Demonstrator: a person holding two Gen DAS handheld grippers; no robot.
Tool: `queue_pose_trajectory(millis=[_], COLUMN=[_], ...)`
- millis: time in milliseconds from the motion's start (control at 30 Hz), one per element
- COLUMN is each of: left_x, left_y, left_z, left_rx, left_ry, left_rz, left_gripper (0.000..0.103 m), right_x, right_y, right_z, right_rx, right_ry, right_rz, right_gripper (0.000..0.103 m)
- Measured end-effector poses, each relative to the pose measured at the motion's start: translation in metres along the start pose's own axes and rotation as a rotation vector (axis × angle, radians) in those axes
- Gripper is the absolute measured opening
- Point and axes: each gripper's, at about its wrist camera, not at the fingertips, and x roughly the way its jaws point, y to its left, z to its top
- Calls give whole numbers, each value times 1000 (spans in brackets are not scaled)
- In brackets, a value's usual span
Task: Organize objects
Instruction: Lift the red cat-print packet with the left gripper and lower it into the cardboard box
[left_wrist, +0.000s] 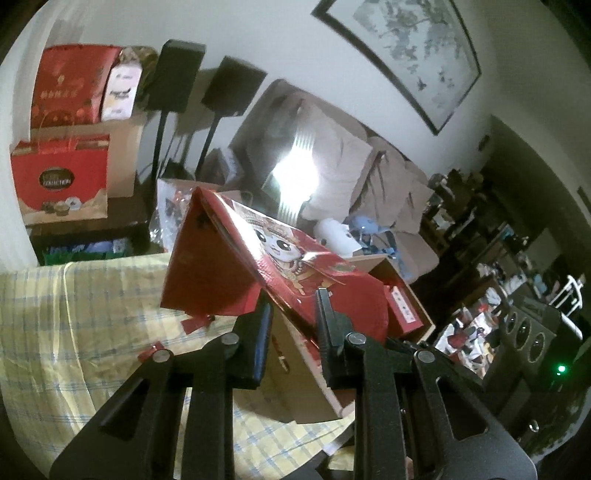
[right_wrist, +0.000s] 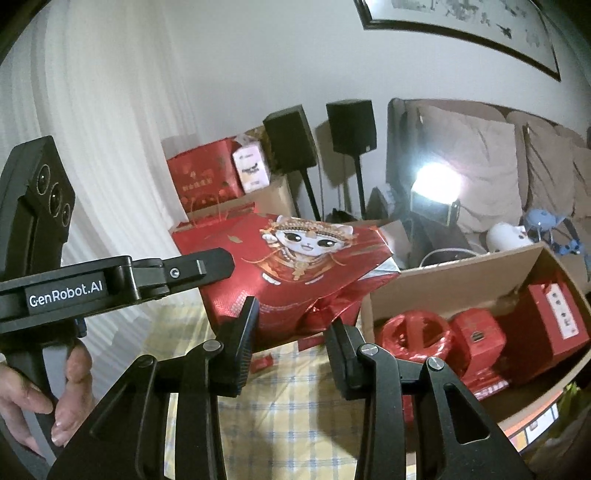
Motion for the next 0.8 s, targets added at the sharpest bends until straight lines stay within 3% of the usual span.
queue_pose_trajectory(millis=[433, 800], left_x=[-15, 45], left_y=[-70, -115], left_z=[-1, -10], left_rx=[84, 130], left_ry=[-16, 59], left_rz=[-54, -96], left_gripper=[20, 20], right_x=[-67, -75], right_y=[-12, -67], right_z=[13, 2], right_rx=[-8, 8], right_ry=[-80, -56], right_rz=[-67, -167], right_gripper=[35, 35])
